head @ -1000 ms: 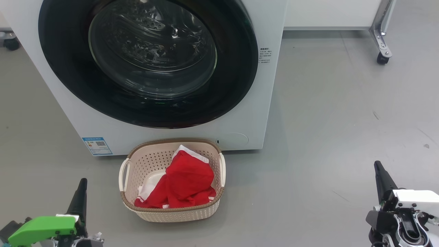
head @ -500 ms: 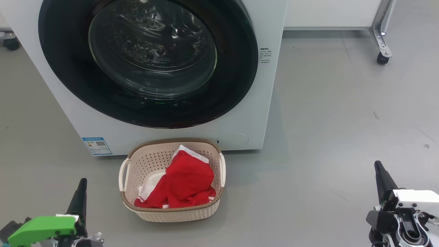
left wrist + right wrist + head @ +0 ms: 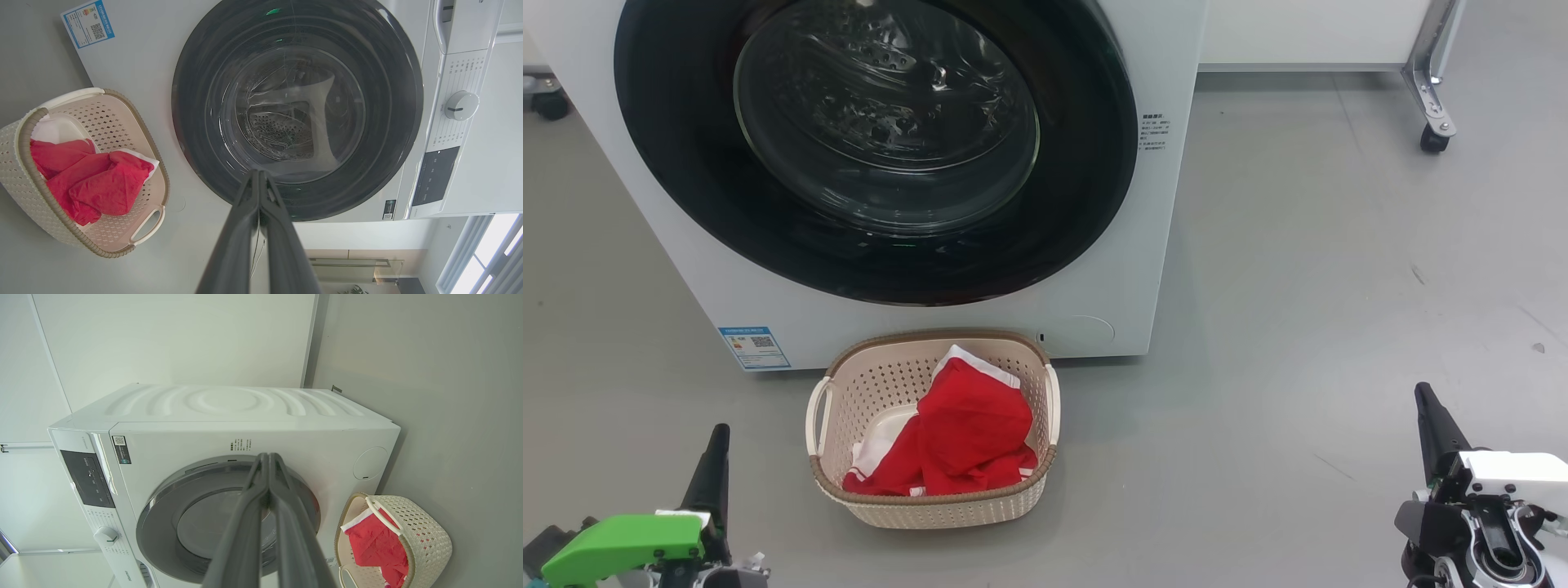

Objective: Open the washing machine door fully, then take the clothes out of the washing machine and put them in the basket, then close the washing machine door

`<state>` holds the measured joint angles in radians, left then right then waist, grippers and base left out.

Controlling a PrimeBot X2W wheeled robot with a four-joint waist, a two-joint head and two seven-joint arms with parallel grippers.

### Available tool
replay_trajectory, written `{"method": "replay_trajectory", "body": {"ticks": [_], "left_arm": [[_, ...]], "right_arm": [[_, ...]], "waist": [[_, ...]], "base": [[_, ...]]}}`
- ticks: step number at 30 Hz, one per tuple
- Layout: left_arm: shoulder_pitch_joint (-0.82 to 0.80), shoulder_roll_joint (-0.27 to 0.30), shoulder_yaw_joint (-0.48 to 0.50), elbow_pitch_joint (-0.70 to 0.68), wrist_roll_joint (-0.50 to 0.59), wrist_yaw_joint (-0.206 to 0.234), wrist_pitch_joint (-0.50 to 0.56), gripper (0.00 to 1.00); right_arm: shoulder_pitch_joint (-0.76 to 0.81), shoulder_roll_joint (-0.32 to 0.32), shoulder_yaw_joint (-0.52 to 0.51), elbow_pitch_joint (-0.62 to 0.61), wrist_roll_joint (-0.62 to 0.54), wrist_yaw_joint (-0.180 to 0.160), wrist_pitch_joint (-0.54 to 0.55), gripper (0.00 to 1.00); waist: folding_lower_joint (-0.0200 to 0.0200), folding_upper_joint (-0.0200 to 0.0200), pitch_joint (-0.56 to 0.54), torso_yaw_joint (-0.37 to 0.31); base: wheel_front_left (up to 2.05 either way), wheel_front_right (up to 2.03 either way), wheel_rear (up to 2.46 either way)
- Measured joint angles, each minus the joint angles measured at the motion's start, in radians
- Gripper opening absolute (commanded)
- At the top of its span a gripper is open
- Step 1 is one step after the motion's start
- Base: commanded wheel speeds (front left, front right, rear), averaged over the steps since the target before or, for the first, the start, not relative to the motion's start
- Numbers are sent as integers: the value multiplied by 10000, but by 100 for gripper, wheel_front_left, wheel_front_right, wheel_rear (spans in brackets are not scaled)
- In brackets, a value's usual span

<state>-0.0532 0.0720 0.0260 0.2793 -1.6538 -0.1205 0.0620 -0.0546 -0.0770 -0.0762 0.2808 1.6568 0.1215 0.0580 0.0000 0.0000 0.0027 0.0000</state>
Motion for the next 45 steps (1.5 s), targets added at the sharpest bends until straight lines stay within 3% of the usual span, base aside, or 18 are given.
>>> {"method": "replay_trajectory", "body": {"ticks": [45], "left_arm": [[-1,-8,35,-25,6,0,75,0]], "right_arm": [[0,23,-40,-12,-15,0,73,0]], "waist": [[0,0,2,0]], "base": [[0,0,0]]}}
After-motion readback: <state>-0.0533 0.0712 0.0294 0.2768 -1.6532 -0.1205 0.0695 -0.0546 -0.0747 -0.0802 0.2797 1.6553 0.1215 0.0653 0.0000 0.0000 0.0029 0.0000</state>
